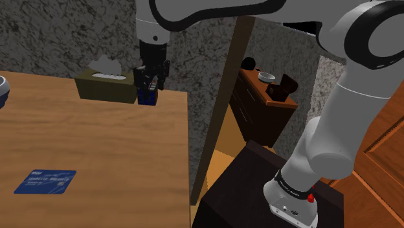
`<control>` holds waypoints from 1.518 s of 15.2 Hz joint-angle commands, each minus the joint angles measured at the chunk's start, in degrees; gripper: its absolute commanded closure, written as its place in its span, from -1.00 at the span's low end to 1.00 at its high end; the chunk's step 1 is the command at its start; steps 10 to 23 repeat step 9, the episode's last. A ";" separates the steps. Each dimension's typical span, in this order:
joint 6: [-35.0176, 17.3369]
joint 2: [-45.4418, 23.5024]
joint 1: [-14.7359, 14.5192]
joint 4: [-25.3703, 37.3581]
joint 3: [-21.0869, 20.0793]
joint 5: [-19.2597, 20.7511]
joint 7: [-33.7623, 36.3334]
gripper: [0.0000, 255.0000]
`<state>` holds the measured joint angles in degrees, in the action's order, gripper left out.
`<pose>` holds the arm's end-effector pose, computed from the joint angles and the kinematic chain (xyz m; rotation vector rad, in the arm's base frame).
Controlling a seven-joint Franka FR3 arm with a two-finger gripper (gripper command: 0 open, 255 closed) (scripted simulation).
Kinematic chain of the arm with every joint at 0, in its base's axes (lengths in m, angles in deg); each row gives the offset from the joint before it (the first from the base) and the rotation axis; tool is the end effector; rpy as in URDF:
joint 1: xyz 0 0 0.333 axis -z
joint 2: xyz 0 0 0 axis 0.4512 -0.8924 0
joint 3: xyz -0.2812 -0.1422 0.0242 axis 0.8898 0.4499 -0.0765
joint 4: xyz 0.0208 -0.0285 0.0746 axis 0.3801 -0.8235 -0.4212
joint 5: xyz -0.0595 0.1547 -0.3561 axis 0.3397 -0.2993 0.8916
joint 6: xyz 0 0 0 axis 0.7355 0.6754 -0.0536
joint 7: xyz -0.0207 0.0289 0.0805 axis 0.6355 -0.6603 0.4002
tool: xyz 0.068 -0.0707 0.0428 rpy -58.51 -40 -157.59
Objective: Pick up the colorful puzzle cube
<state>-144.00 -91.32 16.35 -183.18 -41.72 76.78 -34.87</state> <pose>0.5310 0.2636 0.5174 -3.1165 -0.3702 0.0008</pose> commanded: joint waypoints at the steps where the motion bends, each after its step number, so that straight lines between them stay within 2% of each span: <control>1: 1.60 0.08 -0.06 1.49 -0.05 -0.03 0.07 1.00; 7: 6.27 -0.10 -0.15 6.34 -0.11 0.00 0.10 1.00; 23: 6.39 -0.11 -0.15 6.47 -0.11 0.01 0.10 1.00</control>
